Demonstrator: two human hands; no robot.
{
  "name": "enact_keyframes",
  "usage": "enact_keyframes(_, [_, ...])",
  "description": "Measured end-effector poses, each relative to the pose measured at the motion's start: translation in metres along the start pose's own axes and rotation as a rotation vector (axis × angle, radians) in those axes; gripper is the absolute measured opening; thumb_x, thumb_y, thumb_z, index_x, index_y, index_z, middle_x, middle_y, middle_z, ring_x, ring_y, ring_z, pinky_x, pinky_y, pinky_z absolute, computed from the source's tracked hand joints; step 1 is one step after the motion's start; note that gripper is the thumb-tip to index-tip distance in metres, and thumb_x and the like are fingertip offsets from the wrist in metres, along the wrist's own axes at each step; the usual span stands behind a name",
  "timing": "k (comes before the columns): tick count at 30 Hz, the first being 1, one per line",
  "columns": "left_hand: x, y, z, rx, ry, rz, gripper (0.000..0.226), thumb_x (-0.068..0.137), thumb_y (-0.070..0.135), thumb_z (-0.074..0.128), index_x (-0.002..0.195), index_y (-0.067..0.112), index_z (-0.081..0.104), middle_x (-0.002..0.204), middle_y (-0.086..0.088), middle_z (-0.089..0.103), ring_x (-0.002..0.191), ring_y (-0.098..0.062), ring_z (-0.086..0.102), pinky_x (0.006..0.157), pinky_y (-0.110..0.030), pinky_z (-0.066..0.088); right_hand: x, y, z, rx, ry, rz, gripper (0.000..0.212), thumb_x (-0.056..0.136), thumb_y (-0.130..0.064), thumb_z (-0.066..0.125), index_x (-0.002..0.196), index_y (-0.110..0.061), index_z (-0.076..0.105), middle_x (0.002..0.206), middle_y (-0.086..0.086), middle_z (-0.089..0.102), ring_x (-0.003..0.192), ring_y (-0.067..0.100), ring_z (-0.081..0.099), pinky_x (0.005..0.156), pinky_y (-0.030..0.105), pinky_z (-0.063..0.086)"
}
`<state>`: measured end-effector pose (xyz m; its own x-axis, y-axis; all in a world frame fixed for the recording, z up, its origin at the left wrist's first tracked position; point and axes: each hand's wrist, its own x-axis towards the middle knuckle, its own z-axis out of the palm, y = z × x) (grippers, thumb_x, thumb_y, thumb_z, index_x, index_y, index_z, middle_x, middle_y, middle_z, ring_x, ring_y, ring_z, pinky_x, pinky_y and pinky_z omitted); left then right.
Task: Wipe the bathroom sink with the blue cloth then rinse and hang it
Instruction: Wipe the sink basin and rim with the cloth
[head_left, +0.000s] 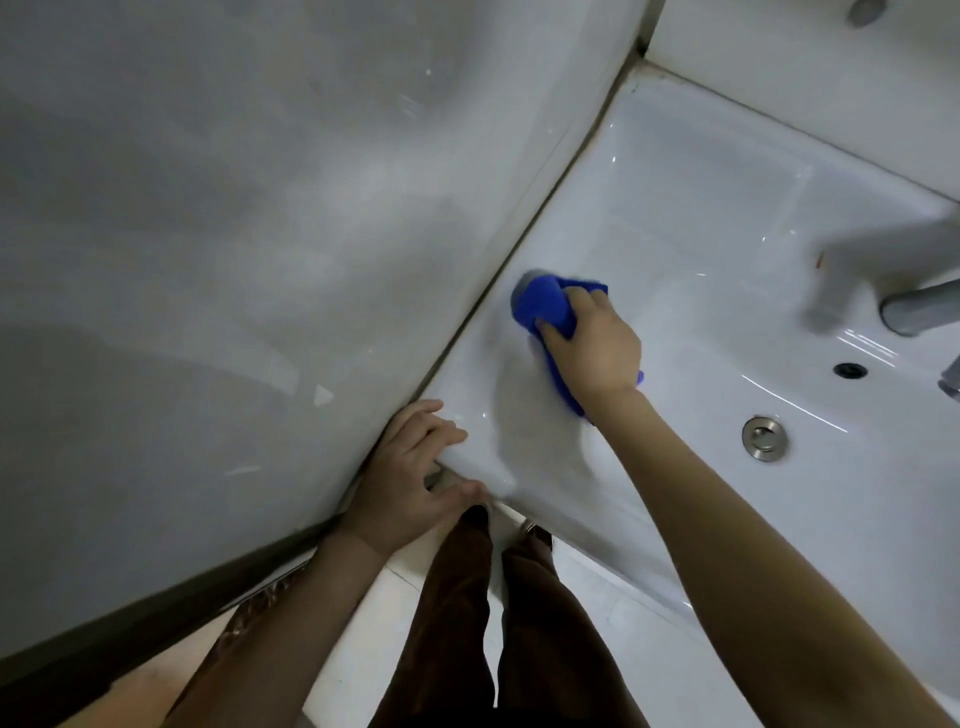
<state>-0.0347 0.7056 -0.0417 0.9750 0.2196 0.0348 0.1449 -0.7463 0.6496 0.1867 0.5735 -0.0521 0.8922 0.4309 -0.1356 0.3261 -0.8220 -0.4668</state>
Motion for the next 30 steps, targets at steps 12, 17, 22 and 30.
enact_keyframes(12, [-0.001, 0.003, -0.002, -0.045, 0.033, -0.029, 0.053, 0.07, 0.05, 0.072, 0.097, 0.004, 0.069, 0.103, -0.008, 0.065, 0.123, -0.016, 0.046, 0.108, -0.019, 0.032, -0.118, 0.042, -0.013, 0.134, -0.312, -0.189, 0.034, 0.079, -0.056, 0.055, 0.109, -0.041, 0.055, 0.097, -0.022, 0.057, 0.077, 0.006, 0.054, 0.065, 0.019, 0.036])
enact_keyframes(17, [-0.002, 0.004, -0.004, -0.012, 0.002, -0.053, 0.054, 0.068, 0.046, 0.078, 0.1, 0.004, 0.066, 0.112, -0.013, 0.062, 0.123, -0.023, 0.048, 0.108, -0.026, 0.033, -0.093, -0.012, 0.007, 0.145, -0.347, -0.237, 0.032, 0.085, -0.049, 0.063, 0.111, -0.031, 0.061, 0.098, -0.011, 0.058, 0.083, 0.01, 0.055, 0.072, 0.031, 0.046])
enact_keyframes(22, [-0.001, 0.003, -0.002, -0.044, 0.043, -0.04, 0.053, 0.069, 0.048, 0.075, 0.091, 0.001, 0.065, 0.101, -0.012, 0.062, 0.118, -0.024, 0.05, 0.107, -0.022, 0.034, -0.146, 0.063, -0.038, 0.169, -0.446, -0.034, 0.039, 0.072, -0.066, 0.053, 0.106, -0.05, 0.057, 0.091, -0.026, 0.063, 0.08, -0.003, 0.058, 0.07, 0.02, 0.04])
enact_keyframes(30, [0.0, 0.006, -0.005, -0.021, -0.003, -0.045, 0.054, 0.07, 0.052, 0.069, 0.096, 0.005, 0.063, 0.108, -0.014, 0.062, 0.12, -0.017, 0.043, 0.107, -0.005, 0.017, -0.096, -0.021, 0.012, 0.21, -0.377, -0.149, 0.023, 0.086, -0.045, 0.064, 0.105, -0.033, 0.063, 0.083, -0.017, 0.054, 0.07, -0.005, 0.049, 0.059, 0.016, 0.032])
